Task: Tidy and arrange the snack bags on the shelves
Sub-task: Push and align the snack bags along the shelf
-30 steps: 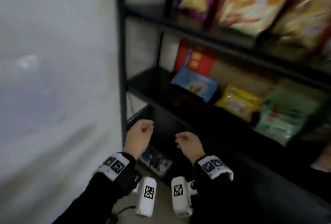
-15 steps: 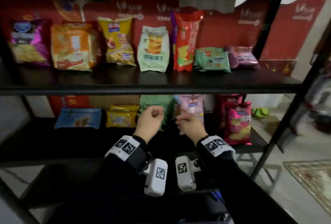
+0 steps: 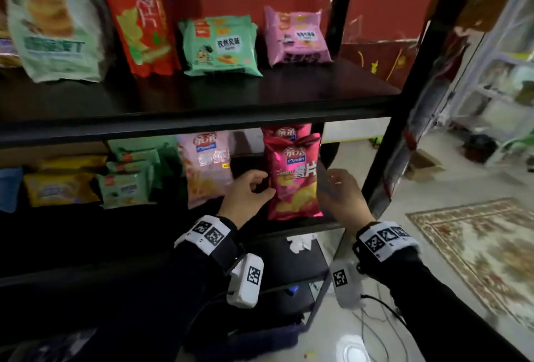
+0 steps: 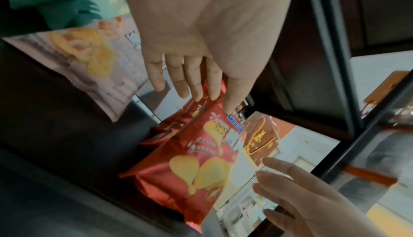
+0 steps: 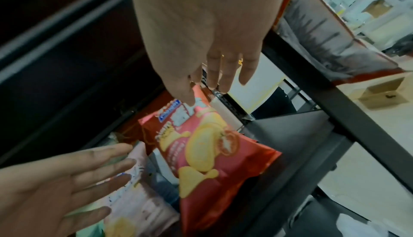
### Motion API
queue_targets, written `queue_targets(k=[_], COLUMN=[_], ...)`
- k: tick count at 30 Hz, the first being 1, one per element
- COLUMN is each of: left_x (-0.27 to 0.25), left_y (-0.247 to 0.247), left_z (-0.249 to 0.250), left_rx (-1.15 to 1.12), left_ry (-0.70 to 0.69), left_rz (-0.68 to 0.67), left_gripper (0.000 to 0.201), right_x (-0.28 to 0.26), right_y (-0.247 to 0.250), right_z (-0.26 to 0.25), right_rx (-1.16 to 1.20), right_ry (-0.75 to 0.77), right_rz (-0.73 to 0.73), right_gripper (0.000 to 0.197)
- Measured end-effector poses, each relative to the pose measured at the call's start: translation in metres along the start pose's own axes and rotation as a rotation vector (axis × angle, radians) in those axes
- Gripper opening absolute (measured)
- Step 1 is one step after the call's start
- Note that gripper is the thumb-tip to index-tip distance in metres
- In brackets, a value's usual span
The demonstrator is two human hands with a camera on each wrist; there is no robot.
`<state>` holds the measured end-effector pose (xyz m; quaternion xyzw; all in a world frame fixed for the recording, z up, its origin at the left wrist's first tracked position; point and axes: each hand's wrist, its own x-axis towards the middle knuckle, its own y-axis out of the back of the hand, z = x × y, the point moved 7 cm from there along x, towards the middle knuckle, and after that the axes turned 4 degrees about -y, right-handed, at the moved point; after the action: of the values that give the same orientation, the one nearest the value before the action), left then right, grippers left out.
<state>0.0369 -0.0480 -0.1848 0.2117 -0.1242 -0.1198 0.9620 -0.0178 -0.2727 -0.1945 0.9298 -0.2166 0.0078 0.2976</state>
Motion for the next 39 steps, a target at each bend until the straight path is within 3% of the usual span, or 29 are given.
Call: queue_targets(k=[3, 5, 11, 15, 18, 21, 25, 28, 31, 35, 37, 39], left_x=[0.006, 0.007, 0.007, 0.013, 0.018, 0.015, 0.008, 0.007, 0.010, 0.016, 0.018, 0.016], left_y=[-0.029, -0.045, -0.071, -0.071, -0.062, -0.056, -0.061, -0.058, -0.051, -0.043, -0.042, -0.042], left_z=[-0.016, -0.029, -0.062, -0.065, -0.064, -0.062, -0.058, -0.056, -0.049, -0.037, -0.032, -0.033], left_rx=[0.035, 0.002, -0.052, -0.188, -0.214, -0.239, -0.244, -0.257, -0.256, -0.340, -0.402, -0.464], left_ry=[0.113, 0.177, 0.244, 0.215, 0.162, 0.148, 0.139, 0.127, 0.124, 0.118, 0.108, 0.137], left_rz=[-0.103, -0.179, -0.227, -0.131, -0.127, -0.134, -0.147, -0.192, -0.261, -0.263, -0.225, -0.171], left_gripper=[0.067, 0.084, 0.102, 0.092, 0.099, 0.094, 0.091, 0.092, 0.092, 0.074, 0.060, 0.072], right_x=[0.014, 0.018, 0.015, 0.006, 0.006, 0.006, -0.001, -0.002, -0.004, -0.007, -0.006, -0.006], right_y=[-0.016, -0.032, -0.067, -0.073, -0.071, -0.071, -0.079, -0.079, -0.077, -0.078, -0.080, -0.084], right_z=[0.021, 0.024, 0.035, 0.020, 0.013, 0.014, 0.012, 0.008, 0.007, 0.005, 0.002, 0.004], right_rx=[0.097, 0.172, 0.340, 0.430, 0.500, 0.581, 0.629, 0.638, 0.681, 0.635, 0.628, 0.614], right_ry=[-0.082, -0.066, -0.091, -0.028, -0.009, -0.120, -0.199, -0.172, -0.140, -0.081, -0.090, -0.148], right_rz=[-0.184, -0.287, -0.388, -0.401, -0.379, -0.374, -0.489, -0.431, -0.338, -0.284, -0.333, -0.476], right_gripper=[0.069, 0.072, 0.072, 0.066, 0.065, 0.065, 0.054, 0.046, 0.050, 0.047, 0.046, 0.047])
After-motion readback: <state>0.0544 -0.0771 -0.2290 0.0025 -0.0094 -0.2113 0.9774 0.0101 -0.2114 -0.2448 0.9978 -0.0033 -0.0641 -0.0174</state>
